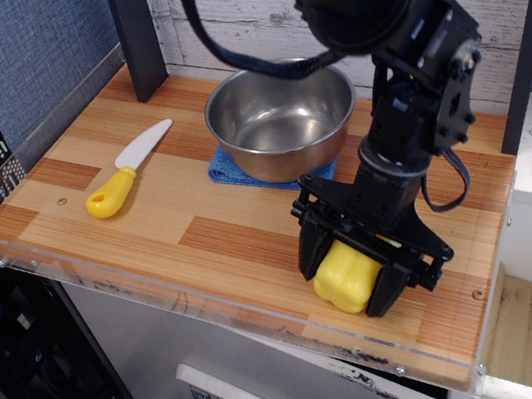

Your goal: Put the pepper on the bottom right corner under the pan.

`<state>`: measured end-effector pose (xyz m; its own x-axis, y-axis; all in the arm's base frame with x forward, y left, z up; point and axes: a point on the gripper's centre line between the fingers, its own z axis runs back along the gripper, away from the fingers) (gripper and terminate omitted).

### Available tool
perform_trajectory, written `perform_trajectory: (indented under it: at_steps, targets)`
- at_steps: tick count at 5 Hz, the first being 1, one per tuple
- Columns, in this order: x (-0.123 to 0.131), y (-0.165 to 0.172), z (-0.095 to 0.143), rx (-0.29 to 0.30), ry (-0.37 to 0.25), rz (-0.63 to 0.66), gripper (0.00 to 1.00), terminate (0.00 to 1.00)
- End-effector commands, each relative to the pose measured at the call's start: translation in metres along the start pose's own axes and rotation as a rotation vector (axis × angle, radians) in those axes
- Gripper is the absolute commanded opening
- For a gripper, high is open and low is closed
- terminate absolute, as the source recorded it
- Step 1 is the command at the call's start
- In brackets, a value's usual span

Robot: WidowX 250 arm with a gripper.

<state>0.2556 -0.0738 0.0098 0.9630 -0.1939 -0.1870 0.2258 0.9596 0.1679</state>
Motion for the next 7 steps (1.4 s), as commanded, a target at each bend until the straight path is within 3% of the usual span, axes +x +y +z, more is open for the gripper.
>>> perform_trajectory:
  at_steps: [1, 2, 3, 4, 5, 6, 7]
  targets:
    - [-0.017, -0.007, -0.002, -0.005, -0.022, -0.031, 0.00, 0.00]
    - [-0.017, -0.004, -0.002, -0.032, -0.021, -0.040, 1.00, 0.00]
    - [-0.018, 0.000, 0.006, -0.048, -0.043, -0.037, 1.00, 0.00]
    - [-0.025, 0.009, 0.026, -0.068, -0.127, -0.028, 1.00, 0.00]
    - [-0.040, 0.023, 0.070, -0.059, -0.268, 0.004, 1.00, 0.00]
    - [-0.058, 0.032, 0.101, -0.054, -0.367, 0.027, 1.00, 0.00]
    - [-0.072, 0.044, 0.113, -0.056, -0.400, 0.084, 1.00, 0.00]
